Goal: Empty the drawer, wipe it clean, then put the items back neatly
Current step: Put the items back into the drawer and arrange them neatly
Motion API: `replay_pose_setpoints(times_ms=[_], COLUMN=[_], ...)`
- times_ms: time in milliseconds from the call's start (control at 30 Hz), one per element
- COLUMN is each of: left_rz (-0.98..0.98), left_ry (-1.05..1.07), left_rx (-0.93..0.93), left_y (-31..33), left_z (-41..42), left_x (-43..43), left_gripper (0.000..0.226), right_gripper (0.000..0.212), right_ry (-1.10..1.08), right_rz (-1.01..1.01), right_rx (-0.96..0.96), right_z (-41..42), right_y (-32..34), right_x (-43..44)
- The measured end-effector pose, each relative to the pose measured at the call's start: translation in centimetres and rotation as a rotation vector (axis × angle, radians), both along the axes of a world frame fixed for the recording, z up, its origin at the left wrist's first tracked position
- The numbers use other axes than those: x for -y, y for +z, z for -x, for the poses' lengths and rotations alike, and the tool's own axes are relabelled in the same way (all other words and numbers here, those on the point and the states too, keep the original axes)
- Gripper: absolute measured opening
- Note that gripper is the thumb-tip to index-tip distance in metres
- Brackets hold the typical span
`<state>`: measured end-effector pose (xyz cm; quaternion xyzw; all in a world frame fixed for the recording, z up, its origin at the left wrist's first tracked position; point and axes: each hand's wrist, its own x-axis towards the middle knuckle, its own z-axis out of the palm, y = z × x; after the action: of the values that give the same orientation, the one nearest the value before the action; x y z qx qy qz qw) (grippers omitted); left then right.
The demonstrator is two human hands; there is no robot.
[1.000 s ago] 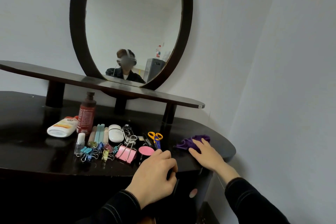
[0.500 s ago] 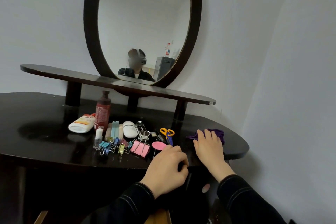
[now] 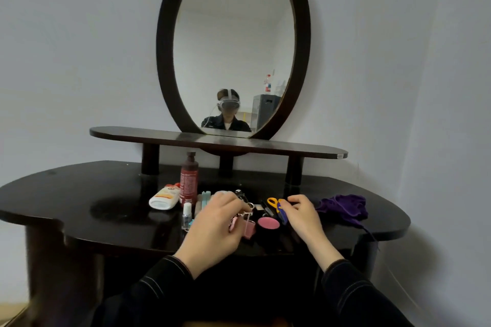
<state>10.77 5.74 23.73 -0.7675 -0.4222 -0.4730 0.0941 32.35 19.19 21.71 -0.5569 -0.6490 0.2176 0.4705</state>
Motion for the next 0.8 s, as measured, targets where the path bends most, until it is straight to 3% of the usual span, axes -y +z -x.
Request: replay_pose_setpoints(times_ms=[200,333,433,567,667,800], left_rz=[-0.079,0.113,0.284,0.572,0.611,0.542], left_ry=[0.235,0.354,0.56,0.587,0.662,0.689], left_rx=[0.212,0.537,0.424,0.301,0.142,0.3], left_y=[-0.5,-0.3,-0.3,-0.3,-0.6,-0.6], left_z=[6.8,10.4,13.2,14.8,14.5,14.2], left_x=[-1.0,-3.4,-5.3,-6.7,-7.2,-6.8], left_gripper=[0.015,0.01,0.035,0.067,0.058,0.049], right_gripper=[0.027,0.027,0.023,0.018,0.018,0.022], right_ry=[0.025,-0.017,0.028,0.075,0.091,0.172], right_rz=[-0.184,-0.394,-0.439,-0.436,-0.402,-0.312], right_rx=[0.086,0.144,0.109,0.127,0.151,0.159], right_z=[0.8,2.2,4.6,7.6,9.2,12.3], right_y=[-0.2,0.9,2.2,3.8,4.8,6.1], right_x=[1.0,2.5,3.2,3.5,3.4,3.2])
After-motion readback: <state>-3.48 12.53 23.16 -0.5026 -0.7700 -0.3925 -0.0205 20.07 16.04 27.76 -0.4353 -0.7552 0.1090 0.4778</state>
